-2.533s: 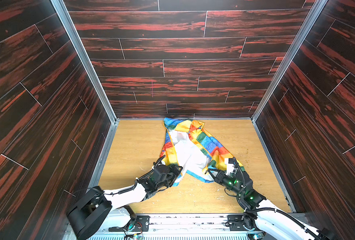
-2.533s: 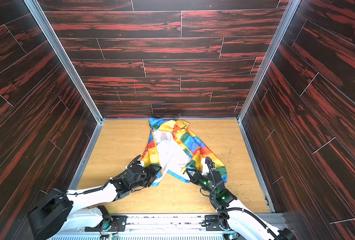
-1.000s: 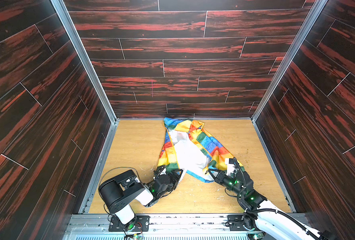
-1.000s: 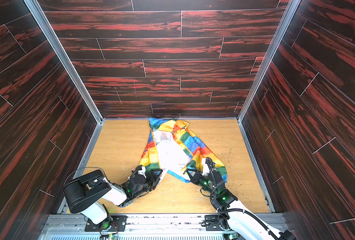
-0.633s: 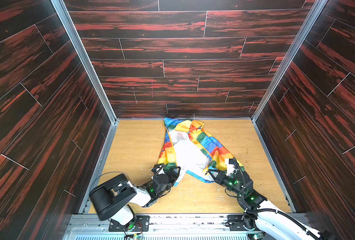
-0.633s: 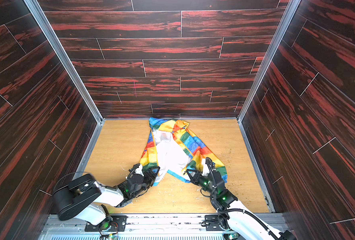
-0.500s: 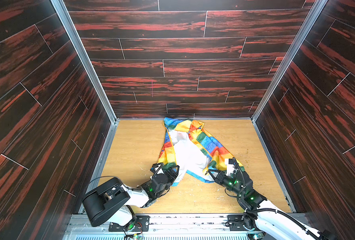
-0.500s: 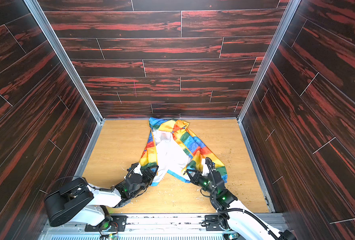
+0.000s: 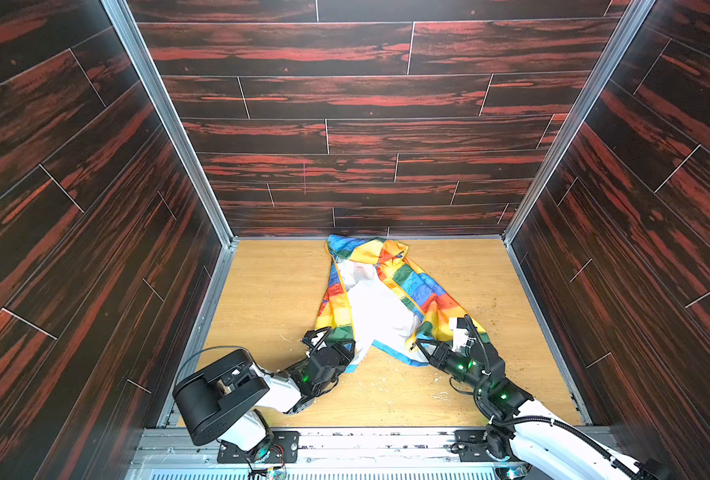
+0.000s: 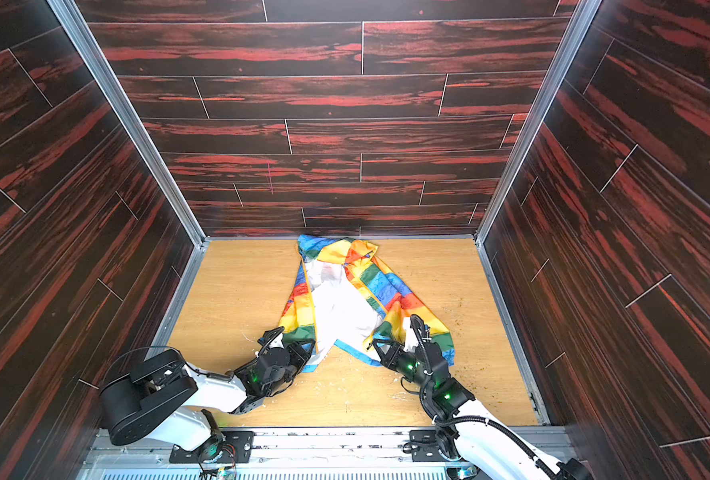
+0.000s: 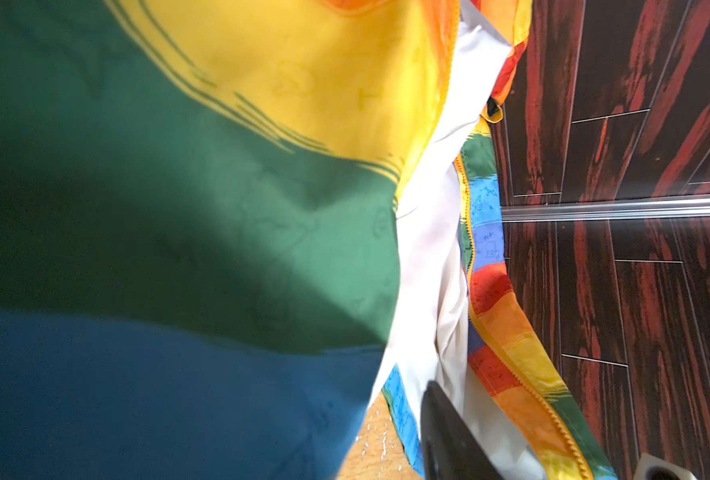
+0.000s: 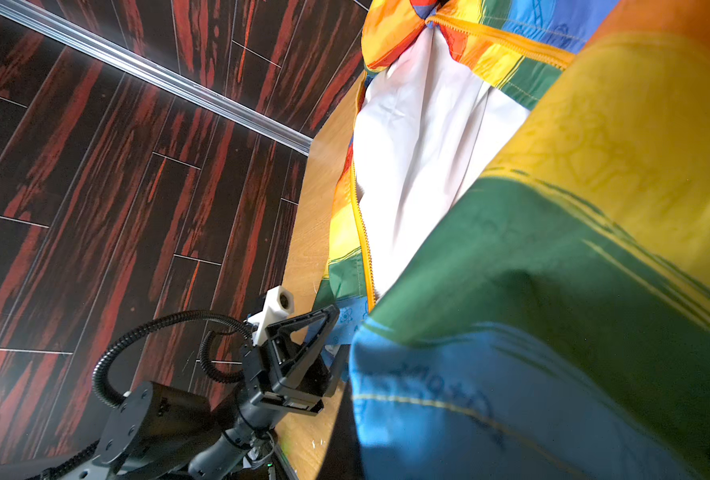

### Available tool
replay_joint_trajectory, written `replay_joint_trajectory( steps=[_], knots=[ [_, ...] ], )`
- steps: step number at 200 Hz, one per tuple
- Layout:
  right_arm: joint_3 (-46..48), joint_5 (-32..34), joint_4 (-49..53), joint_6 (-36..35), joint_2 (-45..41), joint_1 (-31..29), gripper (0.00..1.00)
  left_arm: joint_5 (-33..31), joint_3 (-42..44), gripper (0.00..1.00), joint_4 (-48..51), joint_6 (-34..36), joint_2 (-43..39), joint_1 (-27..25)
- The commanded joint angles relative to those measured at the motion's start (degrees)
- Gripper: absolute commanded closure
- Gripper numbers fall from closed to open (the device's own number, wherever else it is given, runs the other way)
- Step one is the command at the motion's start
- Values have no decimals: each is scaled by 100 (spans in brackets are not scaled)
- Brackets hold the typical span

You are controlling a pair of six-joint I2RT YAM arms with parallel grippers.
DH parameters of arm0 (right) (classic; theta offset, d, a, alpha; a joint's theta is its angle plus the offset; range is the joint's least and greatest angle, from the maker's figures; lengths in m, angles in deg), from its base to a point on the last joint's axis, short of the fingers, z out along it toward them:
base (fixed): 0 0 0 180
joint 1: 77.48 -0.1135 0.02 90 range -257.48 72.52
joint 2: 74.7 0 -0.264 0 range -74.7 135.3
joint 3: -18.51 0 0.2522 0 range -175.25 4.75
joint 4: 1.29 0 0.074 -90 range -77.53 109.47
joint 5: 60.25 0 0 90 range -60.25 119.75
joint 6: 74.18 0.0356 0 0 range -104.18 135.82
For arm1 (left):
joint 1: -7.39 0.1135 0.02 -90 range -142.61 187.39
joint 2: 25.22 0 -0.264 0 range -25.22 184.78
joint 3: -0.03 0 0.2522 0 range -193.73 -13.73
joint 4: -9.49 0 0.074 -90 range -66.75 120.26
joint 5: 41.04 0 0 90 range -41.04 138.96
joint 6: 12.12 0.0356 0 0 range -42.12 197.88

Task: Zip up the jacket

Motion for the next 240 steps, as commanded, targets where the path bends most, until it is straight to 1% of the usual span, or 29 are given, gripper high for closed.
replay_joint_trajectory(
  steps=[1,24,67,135,159,176,190,215,240],
  knots=[
    [-113,35,-10,-5,-102,-9,100,91,-180,57,-205,10,181,-16],
    [-109,47,38,-12,-159,-15,100,239,-243,62,-472,1,455,-22],
    [-100,64,93,-11,-224,-15,100,387,-198,76,-946,-101,844,-21],
    [-74,95,141,-12,-305,-14,100,481,-213,83,-1050,-262,1161,-12],
    [-70,114,193,-24,-353,-11,100,487,-169,91,-1195,-284,1233,-3],
    [-81,126,224,-31,-366,-13,100,464,-135,100,-1303,-290,1243,25],
    [-128,160,320,-73,-383,-11,100,450,-133,100,-1467,-202,1242,61],
    [-313,218,554,-221,-414,-10,100,1053,-307,100,-1580,101,1200,365],
    [-571,361,761,-550,-454,-10,100,2034,-682,100,-1335,325,1126,764]
  ],
)
